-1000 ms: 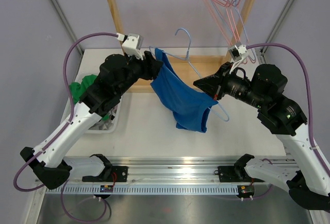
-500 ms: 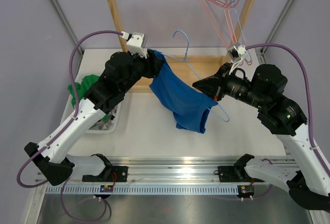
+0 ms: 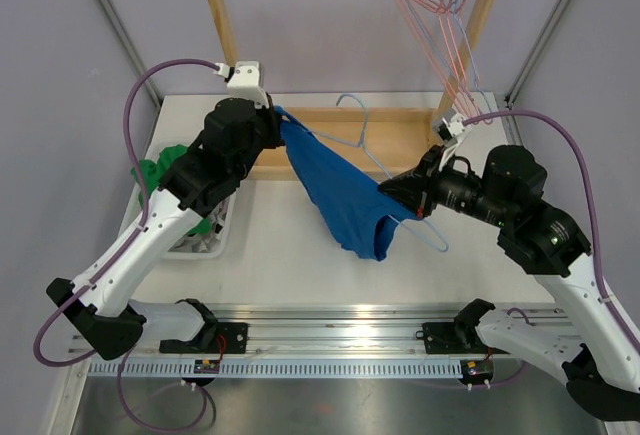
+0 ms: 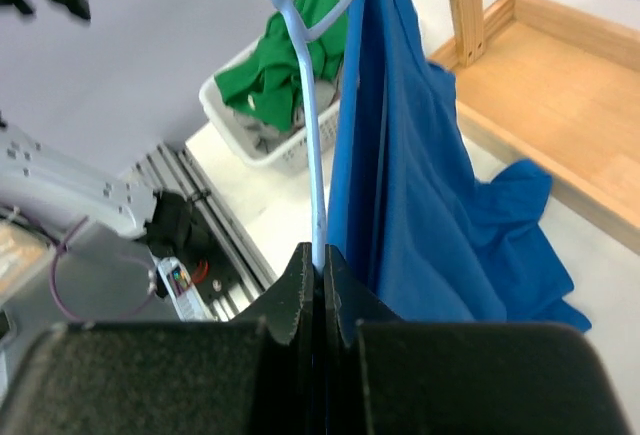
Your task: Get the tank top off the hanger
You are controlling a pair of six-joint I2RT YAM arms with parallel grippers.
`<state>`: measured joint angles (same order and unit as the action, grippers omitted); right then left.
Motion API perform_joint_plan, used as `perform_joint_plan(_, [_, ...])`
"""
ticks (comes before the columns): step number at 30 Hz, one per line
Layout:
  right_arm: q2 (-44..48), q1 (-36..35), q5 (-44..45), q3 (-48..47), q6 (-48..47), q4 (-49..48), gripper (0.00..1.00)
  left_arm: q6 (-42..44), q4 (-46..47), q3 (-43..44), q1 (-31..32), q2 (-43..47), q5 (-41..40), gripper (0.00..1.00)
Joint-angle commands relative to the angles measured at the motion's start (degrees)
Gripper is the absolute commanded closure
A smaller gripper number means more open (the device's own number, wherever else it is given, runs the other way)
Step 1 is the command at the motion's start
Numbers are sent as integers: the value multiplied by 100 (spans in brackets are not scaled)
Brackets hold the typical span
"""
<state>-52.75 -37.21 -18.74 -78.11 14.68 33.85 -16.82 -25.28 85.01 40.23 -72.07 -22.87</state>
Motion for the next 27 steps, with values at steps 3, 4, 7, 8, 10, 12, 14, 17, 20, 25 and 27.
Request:
perform_joint_plan(3, [958,21,-630,576,-554,-175,100,-647,-495,78,-673,228,-921,100])
perform_joint_plan(4, [1064,21,-735,638,-580,-246,100,-682,-530,51,-770,238,-851,100])
perform_joint_plan(7, [1346,21,-990,849,-633,-545,100,-805,-688,-28,-902,194,-640,100])
perform_joint_plan(8, [1460,30,-1043,928,-668,-676,100,-892,-785,-37,-946,176,-561,100])
perform_joint_plan(10, [1557,21,-1158,990,-729,-809,100,-981,-891,-46,-1017,132,-342,100])
perform_joint_plan(12, [1654,21,-783,1182,-668,-1158,100,-886,-796,-281,-1070,324,218,100])
perform_joint_plan(14, [1706,21,-457,1367,-642,-1642,100,-771,-375,-684,-1070,639,1026,100])
perform_joint_plan(17, [1742,30,159,2207,-99,-3869,100,-787,837,-1685,-1035,1325,3379,100])
perform_joint_plan(20, [1253,21,511,2502,44,-6105,100,-806,1245,-2005,-456,1459,4764,100])
perform_joint_plan(25, [337,21,1098,2326,-114,-8057,100,-761,1753,-2901,633,2002,5678,100])
perform_joint_plan(27, [55,21,1441,2537,-281,-8594,100,-832,1624,-3104,732,2223,5567,100])
